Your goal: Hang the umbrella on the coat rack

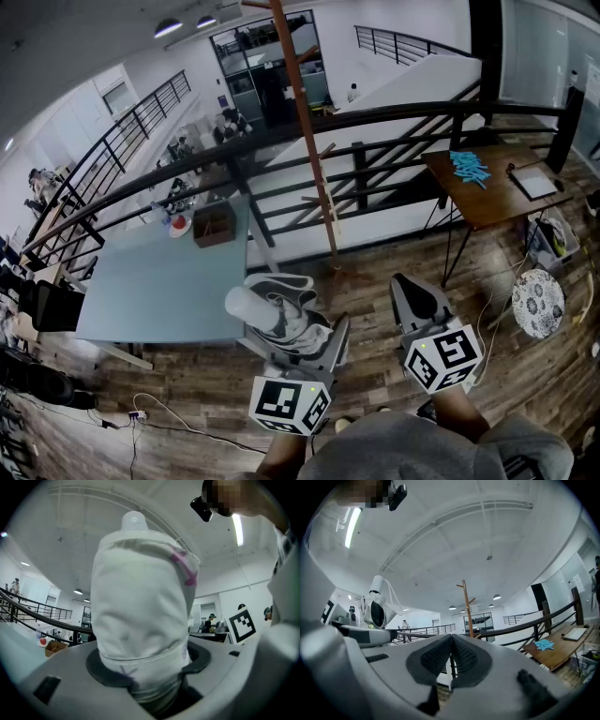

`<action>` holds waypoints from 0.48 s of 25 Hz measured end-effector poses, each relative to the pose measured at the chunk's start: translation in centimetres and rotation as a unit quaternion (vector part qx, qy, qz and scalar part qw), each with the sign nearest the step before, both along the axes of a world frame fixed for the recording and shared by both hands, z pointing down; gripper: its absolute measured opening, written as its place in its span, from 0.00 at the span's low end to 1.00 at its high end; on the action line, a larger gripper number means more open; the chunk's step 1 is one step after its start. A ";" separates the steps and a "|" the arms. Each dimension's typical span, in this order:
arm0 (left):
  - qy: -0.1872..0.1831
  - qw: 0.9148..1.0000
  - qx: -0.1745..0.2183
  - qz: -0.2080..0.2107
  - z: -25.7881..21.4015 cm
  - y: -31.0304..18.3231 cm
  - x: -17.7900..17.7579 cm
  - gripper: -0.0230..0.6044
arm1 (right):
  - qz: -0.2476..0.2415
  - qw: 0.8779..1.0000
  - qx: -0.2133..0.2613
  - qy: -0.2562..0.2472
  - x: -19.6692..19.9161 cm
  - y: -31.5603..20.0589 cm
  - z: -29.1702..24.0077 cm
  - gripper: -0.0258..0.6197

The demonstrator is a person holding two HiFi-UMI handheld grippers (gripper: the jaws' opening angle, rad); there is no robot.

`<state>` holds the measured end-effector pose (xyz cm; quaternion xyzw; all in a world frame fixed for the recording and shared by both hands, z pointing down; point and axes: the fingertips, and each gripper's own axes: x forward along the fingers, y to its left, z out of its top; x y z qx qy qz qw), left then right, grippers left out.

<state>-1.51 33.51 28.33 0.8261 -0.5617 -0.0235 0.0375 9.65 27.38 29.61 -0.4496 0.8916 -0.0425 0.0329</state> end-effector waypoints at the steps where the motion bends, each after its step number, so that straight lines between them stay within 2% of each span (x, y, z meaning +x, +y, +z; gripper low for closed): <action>1: -0.002 1.000 0.002 -0.001 -0.1 0.0 0.0 0.50 | 0.000 1.000 0.002 0.000 0.0 0.0 0.0 0.08; 7: -0.005 1.000 0.007 0.000 -0.1 -0.2 0.1 0.50 | -0.015 0.999 0.023 -0.019 0.0 -0.6 -0.5 0.08; 12: -0.007 1.000 0.000 -0.008 0.2 -1.0 -0.9 0.50 | -0.044 0.999 0.030 0.002 -1.8 -1.1 -0.7 0.08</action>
